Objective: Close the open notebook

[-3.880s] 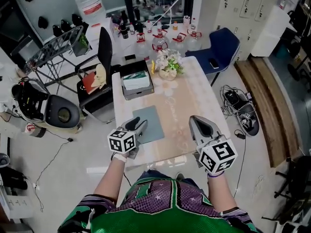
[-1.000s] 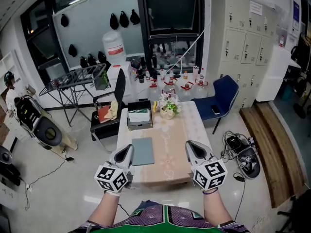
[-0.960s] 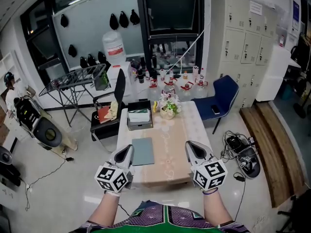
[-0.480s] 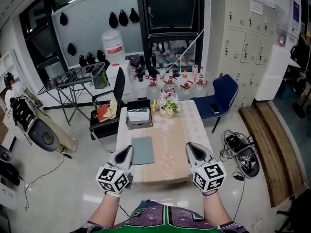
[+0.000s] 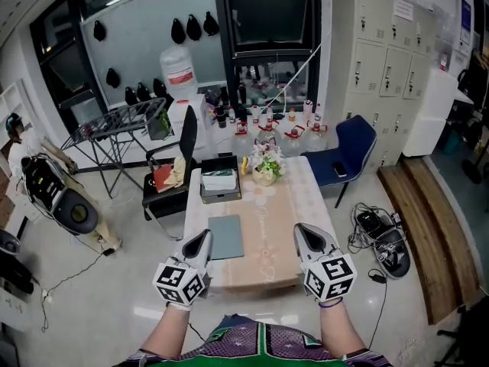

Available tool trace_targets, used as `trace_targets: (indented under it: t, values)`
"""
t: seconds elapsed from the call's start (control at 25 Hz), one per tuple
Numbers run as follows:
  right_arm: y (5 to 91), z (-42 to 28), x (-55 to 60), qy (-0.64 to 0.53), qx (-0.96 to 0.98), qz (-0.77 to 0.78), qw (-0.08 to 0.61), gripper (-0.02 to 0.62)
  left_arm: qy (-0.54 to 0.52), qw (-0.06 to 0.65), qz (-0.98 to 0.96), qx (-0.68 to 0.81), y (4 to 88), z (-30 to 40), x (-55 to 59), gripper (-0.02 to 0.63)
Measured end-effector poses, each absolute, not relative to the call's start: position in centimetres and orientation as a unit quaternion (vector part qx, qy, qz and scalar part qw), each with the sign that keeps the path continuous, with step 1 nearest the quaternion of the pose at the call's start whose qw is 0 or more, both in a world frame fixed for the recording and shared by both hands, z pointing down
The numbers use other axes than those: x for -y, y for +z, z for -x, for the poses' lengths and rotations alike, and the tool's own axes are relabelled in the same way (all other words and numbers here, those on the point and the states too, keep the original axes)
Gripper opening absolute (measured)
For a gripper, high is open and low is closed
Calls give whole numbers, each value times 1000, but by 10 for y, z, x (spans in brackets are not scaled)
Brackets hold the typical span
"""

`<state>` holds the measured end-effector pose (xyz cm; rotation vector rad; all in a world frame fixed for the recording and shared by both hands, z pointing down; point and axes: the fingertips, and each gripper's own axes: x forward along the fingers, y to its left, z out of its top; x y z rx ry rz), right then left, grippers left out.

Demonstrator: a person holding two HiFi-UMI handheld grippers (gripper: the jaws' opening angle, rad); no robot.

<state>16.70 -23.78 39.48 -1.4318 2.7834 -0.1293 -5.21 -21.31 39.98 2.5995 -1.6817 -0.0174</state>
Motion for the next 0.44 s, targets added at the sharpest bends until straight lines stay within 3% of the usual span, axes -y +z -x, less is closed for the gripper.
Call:
trace_targets:
  t: [0.44]
  values:
    - [395,-164,238,-38,-887,460,13,2,-10,34,-839,542,409,58,215,17]
